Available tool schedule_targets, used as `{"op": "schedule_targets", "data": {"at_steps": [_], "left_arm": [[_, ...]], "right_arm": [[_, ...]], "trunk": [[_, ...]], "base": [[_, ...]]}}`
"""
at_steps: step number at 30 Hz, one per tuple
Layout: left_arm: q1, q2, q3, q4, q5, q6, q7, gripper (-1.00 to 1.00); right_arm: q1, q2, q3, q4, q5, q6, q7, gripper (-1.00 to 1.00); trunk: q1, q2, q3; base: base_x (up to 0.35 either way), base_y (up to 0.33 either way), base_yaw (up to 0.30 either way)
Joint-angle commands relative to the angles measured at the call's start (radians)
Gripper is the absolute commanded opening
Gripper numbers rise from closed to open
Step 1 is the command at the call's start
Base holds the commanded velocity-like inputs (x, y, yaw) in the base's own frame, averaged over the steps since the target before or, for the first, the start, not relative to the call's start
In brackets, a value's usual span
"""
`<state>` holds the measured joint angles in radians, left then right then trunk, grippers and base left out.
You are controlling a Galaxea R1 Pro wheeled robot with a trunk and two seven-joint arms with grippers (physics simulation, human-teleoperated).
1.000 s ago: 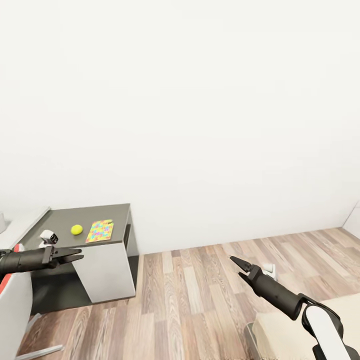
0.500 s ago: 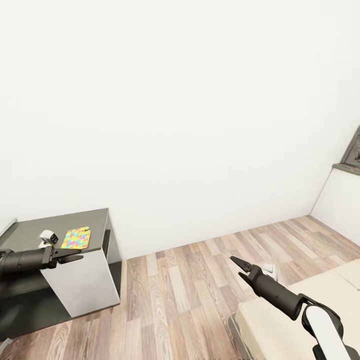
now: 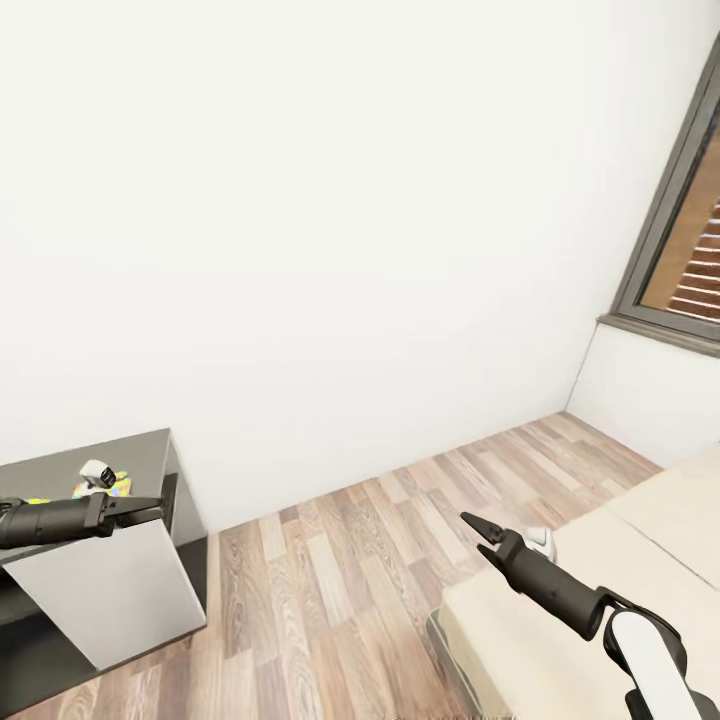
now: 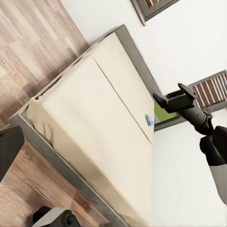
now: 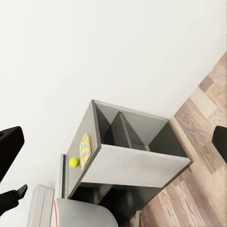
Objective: Put all the toys in the child's room - the three board games (two on the bed and one on the table), the two jigsaw puzzles on the table, and the tennis ball on the table - inside the toy box on the table in the child's room.
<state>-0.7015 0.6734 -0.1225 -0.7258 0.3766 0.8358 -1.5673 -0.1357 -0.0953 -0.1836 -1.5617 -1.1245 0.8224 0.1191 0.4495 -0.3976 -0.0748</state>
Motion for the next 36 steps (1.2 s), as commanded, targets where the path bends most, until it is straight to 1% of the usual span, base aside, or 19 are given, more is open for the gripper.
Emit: {"op": "schedule_targets", "data": {"at_steps": [1,18,31,36], "left_arm": [[-0.001,0.002,-0.005,0.000,0.004,0.010,-0.004,1.00],[-0.001,0.000,-0.005,0.000,0.004,0.011,-0.004,1.00],[-0.001,-0.001,-0.006,0.000,0.002,0.010,-0.004,1.00],[-0.001,-0.004,-0.006,0.000,0.002,0.010,-0.004,1.00]], "right_arm": [[-0.001,0.000,-0.002,0.000,0.006,0.006,0.007,1.00],[-0.001,0.000,-0.002,0.002,0.005,0.005,0.007,1.00],[-0.001,0.000,-0.002,0.002,0.004,0.006,0.007,1.00],[-0.001,0.000,-0.002,0.002,0.004,0.006,0.007,1.00]], "trunk": [[0.001,-0.002,-0.002],[0.001,-0.002,-0.002],[0.001,-0.002,-0.004],[0.001,-0.002,-0.006]], "base": [[-0.108,0.000,-0.278],[-0.039,0.000,-0.278],[-0.250,0.000,-0.278],[-0.117,0.000,-0.278]]}}
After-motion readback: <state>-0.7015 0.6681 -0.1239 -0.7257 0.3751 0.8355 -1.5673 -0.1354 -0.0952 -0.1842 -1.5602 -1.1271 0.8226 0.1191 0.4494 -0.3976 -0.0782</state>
